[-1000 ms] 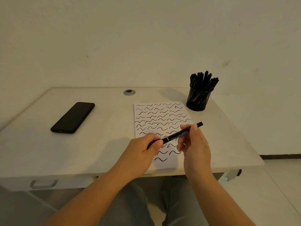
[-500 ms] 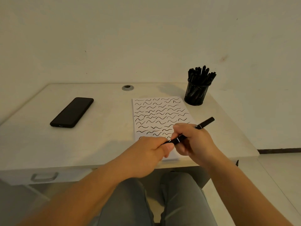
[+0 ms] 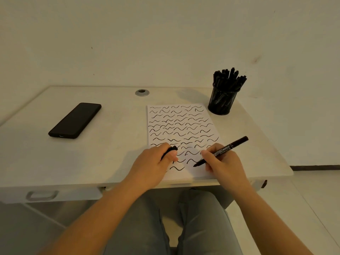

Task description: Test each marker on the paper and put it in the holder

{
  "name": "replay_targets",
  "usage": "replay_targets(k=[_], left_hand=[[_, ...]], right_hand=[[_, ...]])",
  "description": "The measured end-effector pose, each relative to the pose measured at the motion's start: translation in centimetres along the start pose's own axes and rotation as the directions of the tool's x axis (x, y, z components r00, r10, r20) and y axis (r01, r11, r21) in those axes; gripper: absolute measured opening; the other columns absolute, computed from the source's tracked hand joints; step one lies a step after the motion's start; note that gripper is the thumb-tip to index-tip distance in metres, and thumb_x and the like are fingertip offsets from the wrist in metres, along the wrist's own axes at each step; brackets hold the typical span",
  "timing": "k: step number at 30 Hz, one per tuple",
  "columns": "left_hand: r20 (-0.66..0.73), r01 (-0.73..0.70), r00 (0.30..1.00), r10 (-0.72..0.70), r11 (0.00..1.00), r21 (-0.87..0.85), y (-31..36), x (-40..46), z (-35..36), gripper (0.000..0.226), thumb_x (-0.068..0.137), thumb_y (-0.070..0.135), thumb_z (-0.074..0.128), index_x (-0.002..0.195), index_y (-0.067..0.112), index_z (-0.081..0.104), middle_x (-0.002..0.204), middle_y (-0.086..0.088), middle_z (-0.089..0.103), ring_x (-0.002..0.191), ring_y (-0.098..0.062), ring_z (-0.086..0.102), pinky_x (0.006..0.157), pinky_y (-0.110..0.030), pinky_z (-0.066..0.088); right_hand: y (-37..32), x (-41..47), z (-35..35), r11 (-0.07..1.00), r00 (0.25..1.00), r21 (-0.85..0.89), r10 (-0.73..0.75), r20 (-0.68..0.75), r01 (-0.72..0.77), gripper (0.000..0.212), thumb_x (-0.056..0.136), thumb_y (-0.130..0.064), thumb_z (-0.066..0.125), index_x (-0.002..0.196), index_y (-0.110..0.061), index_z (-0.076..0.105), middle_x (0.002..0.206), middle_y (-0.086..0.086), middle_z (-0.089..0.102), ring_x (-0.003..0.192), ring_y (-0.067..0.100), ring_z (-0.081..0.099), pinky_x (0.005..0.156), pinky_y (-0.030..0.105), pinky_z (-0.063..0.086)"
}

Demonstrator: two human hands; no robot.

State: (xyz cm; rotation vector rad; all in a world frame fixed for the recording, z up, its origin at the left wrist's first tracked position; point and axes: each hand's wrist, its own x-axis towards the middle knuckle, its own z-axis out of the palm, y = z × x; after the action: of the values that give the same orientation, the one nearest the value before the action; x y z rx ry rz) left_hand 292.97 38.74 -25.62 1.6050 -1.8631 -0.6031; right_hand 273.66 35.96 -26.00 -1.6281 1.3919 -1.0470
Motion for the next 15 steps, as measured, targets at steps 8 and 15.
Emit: replay_targets(k=[8, 15], left_hand=[[-0.009, 0.022, 1.0, -0.022, 0.997, -0.069, -0.4, -0.1, 0.3, 0.032, 0.094, 0.041, 0.034, 0.097, 0.021, 0.058, 0.083, 0.032, 0.059, 0.079, -0.012, 0.061, 0.072, -0.031, 0.05], [-0.011, 0.039, 0.999, -0.04, 0.997, -0.062, -0.5, -0.1, 0.4, 0.032, 0.093, 0.042, 0.034, 0.096, 0.023, 0.059, 0.086, 0.027, 0.062, 0.076, -0.006, 0.058, 0.068, -0.023, 0.046]], right_hand=[[0.5, -0.7, 0.8, 0.994, 0.994, -0.049, -0.099, 0.051, 0.101, 0.015, 0.081, -0.028, 0.061, 0.068, -0.023, 0.055, 0.058, -0.014, 0.063, 0.061, 0.002, 0.06, 0.056, 0.01, 0.047], [0.9, -0.5, -1.4, 0.992, 0.989, -0.105, -0.087, -0.119, 0.074, 0.02, 0.083, -0.02, 0.061, 0.065, -0.02, 0.051, 0.049, -0.012, 0.056, 0.05, -0.001, 0.053, 0.046, 0.008, 0.039]])
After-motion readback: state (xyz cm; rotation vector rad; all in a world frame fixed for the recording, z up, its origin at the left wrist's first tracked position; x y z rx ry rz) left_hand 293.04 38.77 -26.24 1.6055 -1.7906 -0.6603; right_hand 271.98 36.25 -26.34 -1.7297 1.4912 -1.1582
